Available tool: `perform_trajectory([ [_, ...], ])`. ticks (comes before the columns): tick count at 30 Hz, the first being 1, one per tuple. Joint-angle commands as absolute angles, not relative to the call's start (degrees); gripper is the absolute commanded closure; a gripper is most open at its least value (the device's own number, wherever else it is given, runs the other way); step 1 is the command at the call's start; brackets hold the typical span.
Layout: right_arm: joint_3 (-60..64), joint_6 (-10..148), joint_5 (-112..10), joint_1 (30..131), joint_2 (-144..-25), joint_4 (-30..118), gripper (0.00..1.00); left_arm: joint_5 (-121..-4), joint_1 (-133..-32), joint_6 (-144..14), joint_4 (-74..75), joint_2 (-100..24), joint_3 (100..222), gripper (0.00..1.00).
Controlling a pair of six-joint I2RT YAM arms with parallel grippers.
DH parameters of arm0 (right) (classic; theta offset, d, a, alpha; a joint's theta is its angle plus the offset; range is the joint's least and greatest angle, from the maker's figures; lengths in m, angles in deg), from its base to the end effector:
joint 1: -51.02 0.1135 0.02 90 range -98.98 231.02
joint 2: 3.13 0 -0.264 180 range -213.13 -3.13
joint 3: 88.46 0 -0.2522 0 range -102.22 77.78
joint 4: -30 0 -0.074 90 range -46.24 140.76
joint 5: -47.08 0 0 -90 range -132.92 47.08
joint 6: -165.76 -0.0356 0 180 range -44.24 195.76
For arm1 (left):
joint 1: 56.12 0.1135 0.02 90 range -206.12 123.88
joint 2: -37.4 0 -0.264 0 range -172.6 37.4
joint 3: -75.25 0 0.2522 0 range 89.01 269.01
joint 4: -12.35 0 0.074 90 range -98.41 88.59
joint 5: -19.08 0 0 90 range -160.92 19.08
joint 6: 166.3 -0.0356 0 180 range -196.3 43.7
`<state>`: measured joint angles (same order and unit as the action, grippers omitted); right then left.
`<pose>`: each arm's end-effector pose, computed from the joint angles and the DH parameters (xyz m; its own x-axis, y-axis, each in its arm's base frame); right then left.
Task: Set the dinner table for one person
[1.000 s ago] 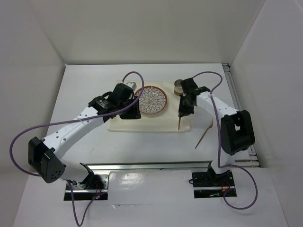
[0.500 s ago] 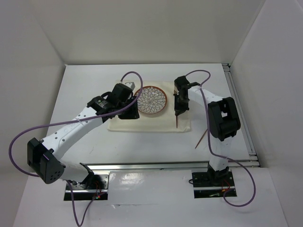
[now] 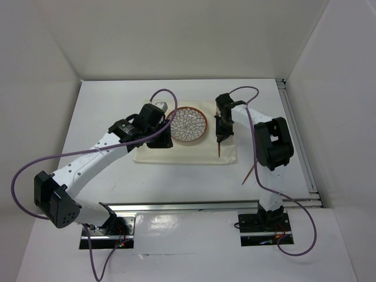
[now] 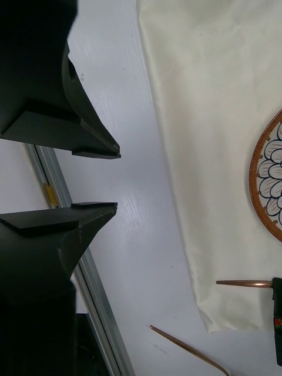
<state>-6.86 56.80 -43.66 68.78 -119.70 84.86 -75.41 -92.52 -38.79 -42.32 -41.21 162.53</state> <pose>0.3900 0.1254 0.1661 -0.9617 0.0331 -0.2720 0.0041 0.9943 0.1065 0.2377 -0.1718 0.3316 -0.7929 -0.1696 -0.5853 0.0820 0.9220 -0.3783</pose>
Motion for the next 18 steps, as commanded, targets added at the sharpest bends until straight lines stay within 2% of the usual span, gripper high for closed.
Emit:
perform_trajectory([
  [1,-9.84,56.95,-42.48,68.51,-119.85,83.23,1.00,-75.76,-92.24,-40.35,-42.72,-41.96,164.86,0.48],
  [5,-12.04,56.43,-40.38,68.51,-120.99,84.71,0.94,-75.15,-92.24,-40.36,-42.72,-41.96,164.34,0.48],
  [7,-12.65,55.72,-39.85,68.51,-120.99,85.41,0.85,-75.14,-92.24,-40.36,-42.72,-41.44,163.81,0.48],
  [8,-12.66,55.72,-39.85,68.51,-120.99,85.42,0.77,-75.14,-92.24,-40.36,-42.72,-41.44,163.81,0.48],
  [9,-12.66,54.94,-39.85,68.51,-120.38,85.42,0.48,-75.14,-92.24,-40.36,-42.72,-41.44,163.81,0.48],
  [10,-12.66,54.93,-39.85,68.51,-119.77,85.42,0.38,-75.14,-92.24,-40.36,-42.72,-41.44,163.81,0.48],
  [11,-11.96,54.93,-39.85,68.51,-118.63,84.81,0.36,-75.14,-92.24,-40.36,-42.72,-41.44,163.81,0.48],
  [16,-10.56,54.41,-37.83,68.51,-113.97,86.56,0.36,-75.14,-92.24,-40.36,-43.34,-41.96,164.86,0.48],
  [18,-5.29,53.01,-36.07,68.51,-107.85,86.04,0.40,-75.14,-92.24,-40.36,-43.34,-41.96,164.86,0.48],
])
